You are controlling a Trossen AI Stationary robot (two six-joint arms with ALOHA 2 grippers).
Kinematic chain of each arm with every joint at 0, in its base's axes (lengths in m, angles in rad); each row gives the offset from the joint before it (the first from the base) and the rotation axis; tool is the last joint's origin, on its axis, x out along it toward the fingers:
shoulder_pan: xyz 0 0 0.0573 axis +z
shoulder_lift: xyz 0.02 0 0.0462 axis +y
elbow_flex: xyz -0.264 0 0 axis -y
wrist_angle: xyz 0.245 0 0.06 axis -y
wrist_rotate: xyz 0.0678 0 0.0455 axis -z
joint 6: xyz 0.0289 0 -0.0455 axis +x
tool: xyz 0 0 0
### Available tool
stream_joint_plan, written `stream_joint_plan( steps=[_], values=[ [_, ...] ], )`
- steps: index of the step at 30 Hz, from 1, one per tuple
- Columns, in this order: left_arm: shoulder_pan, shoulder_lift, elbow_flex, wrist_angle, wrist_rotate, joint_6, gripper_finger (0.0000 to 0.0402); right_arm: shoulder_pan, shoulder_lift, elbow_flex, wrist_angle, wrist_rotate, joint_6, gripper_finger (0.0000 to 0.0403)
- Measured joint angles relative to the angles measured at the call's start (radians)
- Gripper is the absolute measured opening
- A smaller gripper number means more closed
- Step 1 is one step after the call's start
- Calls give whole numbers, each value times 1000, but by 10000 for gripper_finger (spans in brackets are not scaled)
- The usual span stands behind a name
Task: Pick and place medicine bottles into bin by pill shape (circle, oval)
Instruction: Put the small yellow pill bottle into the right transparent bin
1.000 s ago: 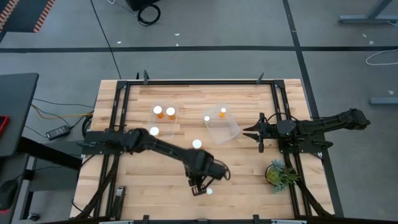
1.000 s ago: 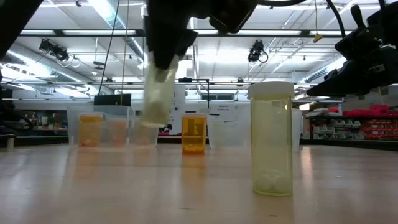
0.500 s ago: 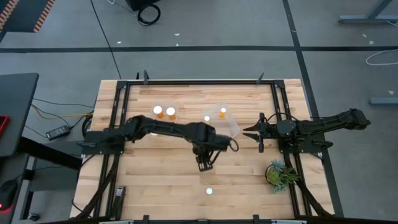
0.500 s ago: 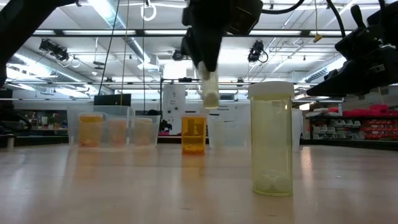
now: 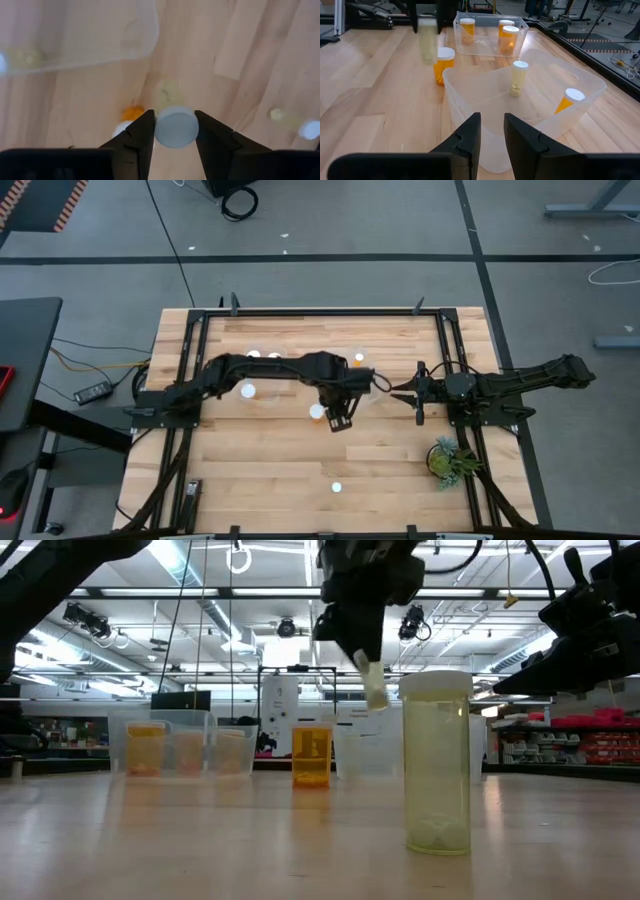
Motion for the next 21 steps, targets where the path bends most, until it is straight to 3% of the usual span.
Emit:
stream_joint_plan(
  steps=[6, 13, 21],
  values=[
    [30, -10, 40, 110, 0, 24, 128, 0, 0, 0, 0, 0, 0, 92],
    [71, -20, 39, 140, -118, 32, 135, 0, 0, 0, 0, 0, 0, 92],
    [114, -17, 39, 193, -123, 44, 129, 0, 0, 0, 0, 0, 0, 92]
  ],
)
